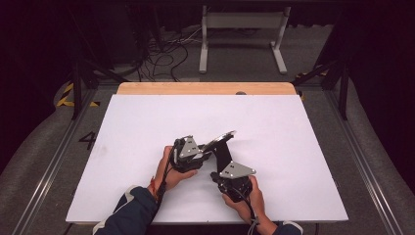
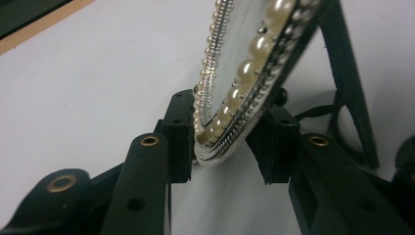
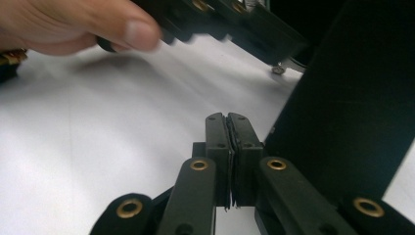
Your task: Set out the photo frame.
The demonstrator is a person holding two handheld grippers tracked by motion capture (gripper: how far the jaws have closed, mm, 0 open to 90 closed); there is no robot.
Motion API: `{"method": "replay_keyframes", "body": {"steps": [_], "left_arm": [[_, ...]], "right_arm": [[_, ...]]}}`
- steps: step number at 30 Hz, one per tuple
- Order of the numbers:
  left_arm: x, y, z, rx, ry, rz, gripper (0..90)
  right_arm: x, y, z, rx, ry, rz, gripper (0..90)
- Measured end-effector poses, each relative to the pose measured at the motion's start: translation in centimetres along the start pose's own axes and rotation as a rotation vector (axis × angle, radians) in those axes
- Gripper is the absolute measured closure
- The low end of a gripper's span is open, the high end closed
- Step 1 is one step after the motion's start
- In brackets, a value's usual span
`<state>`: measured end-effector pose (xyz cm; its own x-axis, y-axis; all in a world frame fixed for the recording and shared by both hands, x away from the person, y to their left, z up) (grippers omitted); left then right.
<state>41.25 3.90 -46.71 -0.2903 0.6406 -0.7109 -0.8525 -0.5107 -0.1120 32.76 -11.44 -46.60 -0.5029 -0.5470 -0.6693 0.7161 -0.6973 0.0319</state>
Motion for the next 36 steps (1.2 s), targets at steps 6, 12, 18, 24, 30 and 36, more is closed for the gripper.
{"method": "replay_keyframes", "body": {"steps": [6,12,18,24,30,36], "left_arm": [[0.2,-0.4,0.3,0.012,0.013,0.012,72.4],[0.1,-0.1,0.6,-0.032,-0.003,-0.025,75.6],[0.4,0.1,1.2,-0.046,-0.02,-0.043,76.5],[0.7,0.3,1.6,-0.05,-0.031,-0.054,76.3],[0.7,0.3,1.7,-0.041,-0.03,-0.046,75.8],[0.8,0.2,1.6,-0.02,-0.018,-0.035,74.7]], "right_arm": [[0.2,0.8,-0.3,0.018,-0.007,-0.028,89.6],[0.3,1.1,0.0,0.035,-0.016,-0.033,90.0],[0.4,1.3,0.1,0.027,-0.027,-0.037,90.0],[0.6,1.6,0.3,0.041,-0.038,-0.031,90.0],[0.8,2.4,0.7,0.021,-0.023,-0.053,90.0],[0.1,1.0,0.9,-0.031,0.012,-0.019,90.0]]}}
Point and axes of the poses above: each handheld gripper's, and its own axes: z roughly backward along the jaws, x roughly out of its underside, y roughly to its right, the point moved 3 cm from there along -z, roughly forward along the jaws, and after that the axes turned 12 degrees about -y, right-handed, at the moved point
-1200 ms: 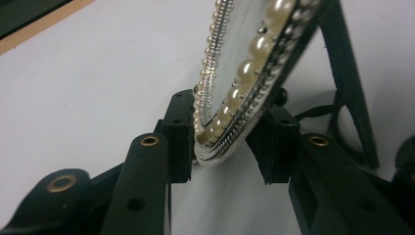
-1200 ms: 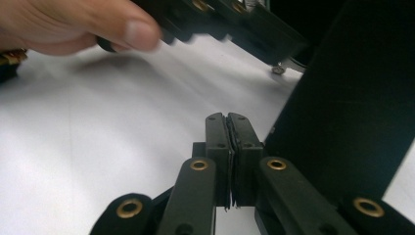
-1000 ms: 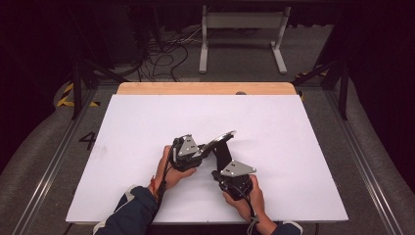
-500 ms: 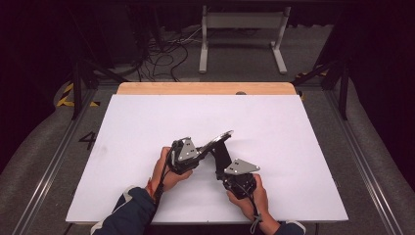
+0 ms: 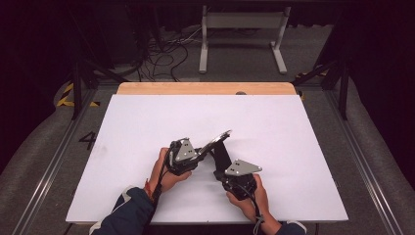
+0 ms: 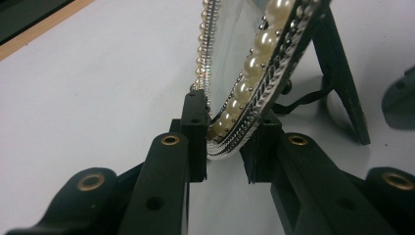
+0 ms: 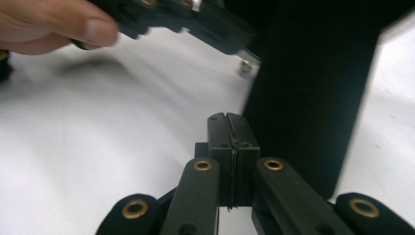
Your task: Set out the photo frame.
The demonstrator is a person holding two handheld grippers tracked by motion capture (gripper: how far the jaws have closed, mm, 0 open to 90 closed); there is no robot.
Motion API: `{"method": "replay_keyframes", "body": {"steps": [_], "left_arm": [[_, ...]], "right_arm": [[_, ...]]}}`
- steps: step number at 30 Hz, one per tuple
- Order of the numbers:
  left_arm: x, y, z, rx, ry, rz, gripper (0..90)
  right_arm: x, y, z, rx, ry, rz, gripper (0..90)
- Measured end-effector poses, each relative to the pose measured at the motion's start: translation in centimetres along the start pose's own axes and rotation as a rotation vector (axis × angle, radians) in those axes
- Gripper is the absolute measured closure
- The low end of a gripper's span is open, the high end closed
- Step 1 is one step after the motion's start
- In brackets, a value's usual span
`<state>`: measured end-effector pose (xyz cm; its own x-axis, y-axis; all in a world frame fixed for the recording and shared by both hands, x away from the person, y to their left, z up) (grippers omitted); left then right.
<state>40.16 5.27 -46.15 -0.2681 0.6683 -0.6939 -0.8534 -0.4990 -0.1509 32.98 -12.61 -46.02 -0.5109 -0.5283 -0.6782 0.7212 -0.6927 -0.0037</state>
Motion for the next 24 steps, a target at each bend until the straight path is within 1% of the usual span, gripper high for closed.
{"method": "replay_keyframes", "body": {"steps": [1,2,4,6,8,10,11,13,16,17,19,20,22,24], "left_arm": [[0.0,0.0,-0.1,0.007,0.004,0.001,74.5],[0.0,0.0,-0.1,0.007,0.004,0.001,74.2],[0.0,-0.1,-0.1,0.011,0.007,0.003,74.0],[0.0,0.0,-0.1,0.013,0.008,0.005,73.4],[0.0,-0.1,-0.1,0.015,0.009,0.004,73.3],[0.1,-0.1,0.0,0.018,0.009,0.001,74.1],[0.1,0.0,0.0,0.014,0.007,-0.003,74.1],[0.0,0.2,0.0,0.005,-0.001,-0.015,74.1],[-0.1,0.4,0.1,-0.002,-0.015,-0.03,73.9],[-0.1,0.5,0.1,-0.001,-0.015,-0.038,73.8],[-0.2,0.6,0.2,0.003,-0.018,-0.041,74.0],[-0.2,0.7,0.2,0.002,-0.021,-0.047,74.0],[-0.2,0.9,0.3,0.004,-0.024,-0.049,74.2],[-0.2,1.0,0.3,0.005,-0.025,-0.05,73.8]], "right_arm": [[-0.1,-0.2,-0.2,-0.008,0.004,0.003,90.0],[-0.1,-0.2,-0.2,-0.008,0.004,0.003,90.0],[-0.2,-0.6,-0.8,-0.011,-0.003,0.007,90.0],[-0.3,-0.8,-1.3,0.007,-0.015,0.001,90.0],[-0.2,-0.7,-1.7,0.046,-0.042,-0.018,90.0],[-0.1,-0.5,-1.9,0.05,-0.056,-0.034,90.0],[0.0,-0.5,-2.0,0.065,-0.064,-0.032,90.0],[0.1,-0.5,-1.9,0.074,-0.072,-0.035,90.0],[0.4,0.0,-1.6,0.067,-0.074,-0.041,90.0],[0.4,0.2,-1.5,0.063,-0.073,-0.044,90.0],[0.6,0.6,-1.2,0.054,-0.072,-0.046,90.0],[0.7,0.8,-1.1,0.05,-0.073,-0.042,90.0],[0.7,1.0,-1.1,0.038,-0.104,-0.016,90.0],[0.8,1.2,-1.1,0.033,-0.113,-0.005,90.0]]}}
Point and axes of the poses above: each handheld gripper's, and its own axes: z roughly backward along the jaws, x roughly out of its underside, y roughly to its right, the point moved 3 cm from there along -z, roughly forward along the jaws, and after that the axes turned 12 degrees about -y, right-handed, at the moved point
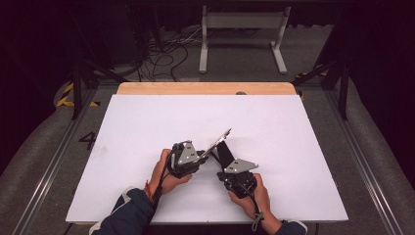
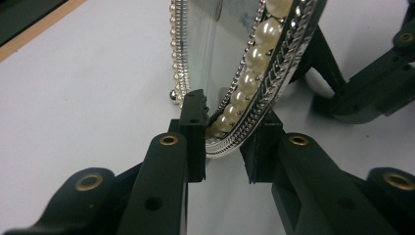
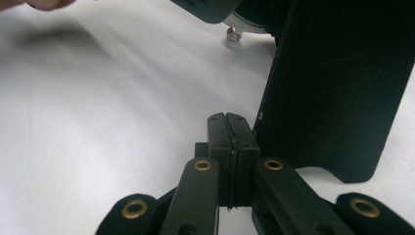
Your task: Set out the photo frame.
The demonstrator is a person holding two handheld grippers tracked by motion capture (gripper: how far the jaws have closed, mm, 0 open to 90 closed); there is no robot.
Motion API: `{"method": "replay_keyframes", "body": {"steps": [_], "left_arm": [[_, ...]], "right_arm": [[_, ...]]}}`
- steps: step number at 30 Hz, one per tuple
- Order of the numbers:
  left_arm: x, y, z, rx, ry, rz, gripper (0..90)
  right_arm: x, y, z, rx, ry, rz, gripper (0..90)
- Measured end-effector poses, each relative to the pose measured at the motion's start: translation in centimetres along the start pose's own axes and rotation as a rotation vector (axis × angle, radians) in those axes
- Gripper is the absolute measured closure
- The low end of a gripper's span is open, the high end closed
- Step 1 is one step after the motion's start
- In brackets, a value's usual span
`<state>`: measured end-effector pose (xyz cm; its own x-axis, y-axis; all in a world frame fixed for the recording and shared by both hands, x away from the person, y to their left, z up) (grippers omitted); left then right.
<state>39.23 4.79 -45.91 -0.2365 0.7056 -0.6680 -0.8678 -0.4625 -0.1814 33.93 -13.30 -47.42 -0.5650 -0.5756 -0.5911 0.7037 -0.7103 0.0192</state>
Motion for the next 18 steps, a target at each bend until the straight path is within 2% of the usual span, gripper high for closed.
{"method": "replay_keyframes", "body": {"steps": [6,10,13,17,18], "left_arm": [[-0.1,0.5,0.1,-0.018,-0.01,-0.003,73.6],[-0.1,0.7,0.1,-0.008,-0.006,-0.003,71.8],[0.0,0.6,0.1,0.02,0.009,0.012,70.7],[0.0,0.3,-0.1,0.051,0.041,0.037,67.7],[0.0,0.3,-0.1,0.05,0.046,0.04,63.7]], "right_arm": [[0.2,0.5,-0.1,-0.024,-0.016,0.027,90.0],[0.4,1.1,0.1,-0.047,-0.019,0.037,90.0],[0.5,1.8,0.2,-0.062,-0.018,0.034,90.0],[0.5,1.8,0.2,-0.058,-0.018,0.039,90.0],[0.5,1.7,0.2,-0.058,-0.015,0.037,89.2]]}}
Point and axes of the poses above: each handheld gripper's, and its own axes: z roughly backward along the jaws, x roughly out of its underside, y roughly to its right, the point moved 3 cm from there along -z, roughly forward along the jaws, and after that the axes turned 12 degrees about -y, right-handed, at the moved point
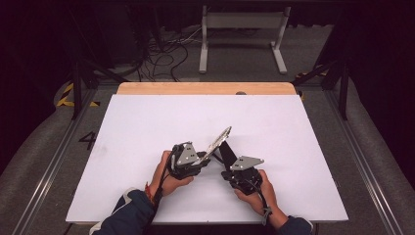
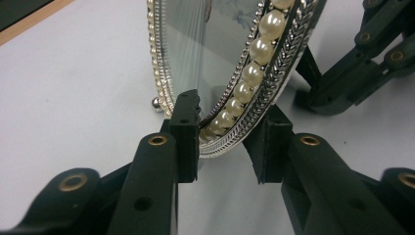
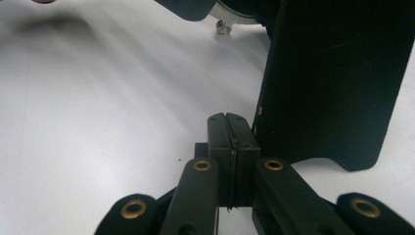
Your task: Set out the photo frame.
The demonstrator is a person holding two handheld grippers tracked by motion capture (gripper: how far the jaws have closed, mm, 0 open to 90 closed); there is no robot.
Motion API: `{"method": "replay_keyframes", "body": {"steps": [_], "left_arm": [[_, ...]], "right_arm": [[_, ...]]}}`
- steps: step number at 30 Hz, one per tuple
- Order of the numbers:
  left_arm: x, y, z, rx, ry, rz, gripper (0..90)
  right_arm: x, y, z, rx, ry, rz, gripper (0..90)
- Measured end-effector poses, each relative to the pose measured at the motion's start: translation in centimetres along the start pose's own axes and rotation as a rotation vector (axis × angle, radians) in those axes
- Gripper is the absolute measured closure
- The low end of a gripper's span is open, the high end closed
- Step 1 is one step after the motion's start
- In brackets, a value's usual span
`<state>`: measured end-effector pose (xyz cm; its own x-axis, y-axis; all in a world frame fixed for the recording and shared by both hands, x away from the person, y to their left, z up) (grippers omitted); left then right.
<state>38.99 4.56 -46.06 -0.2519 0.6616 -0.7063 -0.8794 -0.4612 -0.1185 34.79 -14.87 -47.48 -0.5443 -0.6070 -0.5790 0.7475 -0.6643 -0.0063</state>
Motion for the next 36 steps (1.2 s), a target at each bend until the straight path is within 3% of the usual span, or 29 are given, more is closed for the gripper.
{"method": "replay_keyframes", "body": {"steps": [4,6,8,10,14,17,20,36], "left_arm": [[-0.4,0.0,-0.1,-0.02,0.028,0.024,47.0],[-0.6,0.0,0.1,-0.019,0.066,0.031,46.6],[-0.8,0.1,0.4,0.006,0.094,0.014,48.2],[-0.9,0.3,0.7,0.002,0.106,0.002,51.3],[-0.8,0.4,1.3,0.025,0.126,-0.013,62.8],[-0.9,0.6,1.4,0.025,0.118,-0.029,70.4],[-1.0,0.8,1.7,0.011,0.103,-0.028,72.3],[-1.7,3.3,2.5,-0.055,0.045,0.006,73.8]], "right_arm": [[0.0,-0.1,0.0,-0.002,0.013,-0.002,89.0],[0.0,-0.1,0.0,0.002,0.017,-0.003,88.7],[0.0,-0.1,0.0,0.003,0.021,-0.006,88.2],[-0.1,-0.2,0.1,0.009,0.025,-0.006,88.1],[-0.1,-0.1,0.2,0.011,0.029,-0.007,88.8],[-0.1,-0.1,0.1,0.011,0.03,-0.008,89.9],[0.0,0.0,0.1,0.011,0.029,-0.01,90.0],[0.5,0.9,0.7,-0.004,0.015,-0.017,90.0]]}}
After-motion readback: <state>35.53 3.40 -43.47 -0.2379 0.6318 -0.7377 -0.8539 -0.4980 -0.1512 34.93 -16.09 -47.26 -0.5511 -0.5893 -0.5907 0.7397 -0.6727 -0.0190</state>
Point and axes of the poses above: each handheld gripper's, and its own axes: z roughly backward along the jaws, x roughly out of its underside, y roughly to its right, the point moved 3 cm from there along -z, roughly forward along the jaws, and after that the axes turned 12 degrees about -y, right-handed, at the moved point
